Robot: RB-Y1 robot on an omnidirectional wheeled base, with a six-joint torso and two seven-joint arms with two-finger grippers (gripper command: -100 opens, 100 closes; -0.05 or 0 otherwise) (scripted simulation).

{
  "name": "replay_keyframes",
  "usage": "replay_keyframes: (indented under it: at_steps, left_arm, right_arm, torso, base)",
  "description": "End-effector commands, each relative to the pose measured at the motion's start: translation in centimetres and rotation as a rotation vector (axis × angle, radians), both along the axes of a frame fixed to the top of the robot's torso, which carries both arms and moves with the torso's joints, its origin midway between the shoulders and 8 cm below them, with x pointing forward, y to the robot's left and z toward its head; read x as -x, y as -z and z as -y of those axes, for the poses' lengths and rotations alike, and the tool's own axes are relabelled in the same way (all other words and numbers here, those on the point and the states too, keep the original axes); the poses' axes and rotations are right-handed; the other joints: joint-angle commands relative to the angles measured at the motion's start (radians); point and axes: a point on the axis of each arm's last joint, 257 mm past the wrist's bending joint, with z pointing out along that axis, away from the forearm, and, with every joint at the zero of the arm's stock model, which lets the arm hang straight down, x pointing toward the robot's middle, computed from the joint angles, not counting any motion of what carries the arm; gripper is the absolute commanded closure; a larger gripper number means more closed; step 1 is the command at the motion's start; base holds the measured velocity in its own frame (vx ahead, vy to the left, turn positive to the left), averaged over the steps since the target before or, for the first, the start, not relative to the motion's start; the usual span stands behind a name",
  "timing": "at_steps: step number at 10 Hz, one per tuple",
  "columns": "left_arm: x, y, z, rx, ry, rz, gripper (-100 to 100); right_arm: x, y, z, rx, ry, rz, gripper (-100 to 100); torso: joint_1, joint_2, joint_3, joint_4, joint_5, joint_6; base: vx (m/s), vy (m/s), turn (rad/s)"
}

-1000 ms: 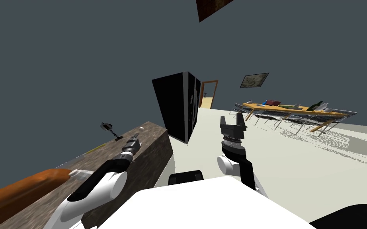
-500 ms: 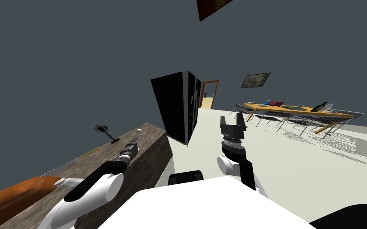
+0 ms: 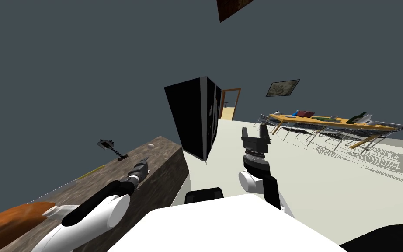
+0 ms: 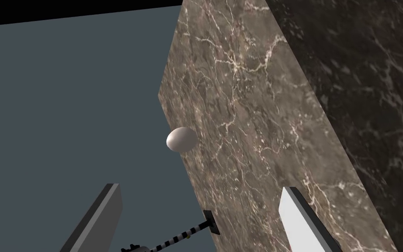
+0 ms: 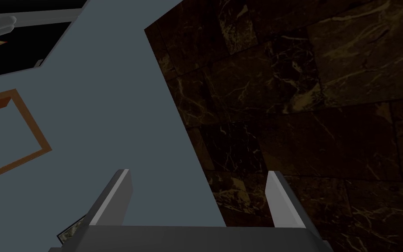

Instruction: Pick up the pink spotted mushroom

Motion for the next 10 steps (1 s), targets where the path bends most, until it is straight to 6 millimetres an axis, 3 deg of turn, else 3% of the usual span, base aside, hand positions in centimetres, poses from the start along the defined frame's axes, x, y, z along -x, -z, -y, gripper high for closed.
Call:
replay_keyframes:
  at_steps: [1, 8, 10]
  left_arm:
    - [0.3, 0.5, 0.0, 0.008, -0.004, -0.029, -100]
    - [5.8, 5.3, -2.8, 0.060, -0.075, -0.263, -100]
    - [6.4, 5.9, -2.7, 0.072, -0.078, -0.295, -100]
  right_arm:
    - [0.0, 0.0, 0.0, 0.000, 0.000, 0.000, 0]
    - [0.0, 0.0, 0.0, 0.000, 0.000, 0.000, 0]
    - [0.0, 0.0, 0.0, 0.000, 0.000, 0.000, 0]
  torso:
    - [0.000, 0.000, 0.000, 0.000, 0.000, 0.000]
    - [0.001, -0.001, 0.000, 0.000, 0.000, 0.000]
    - [0.001, 0.000, 0.000, 0.000, 0.000, 0.000]
  base:
    - [0.032, -0.015, 0.000]
    - [0.091, -0.013, 0.015]
    - [0.059, 0.000, 0.007]
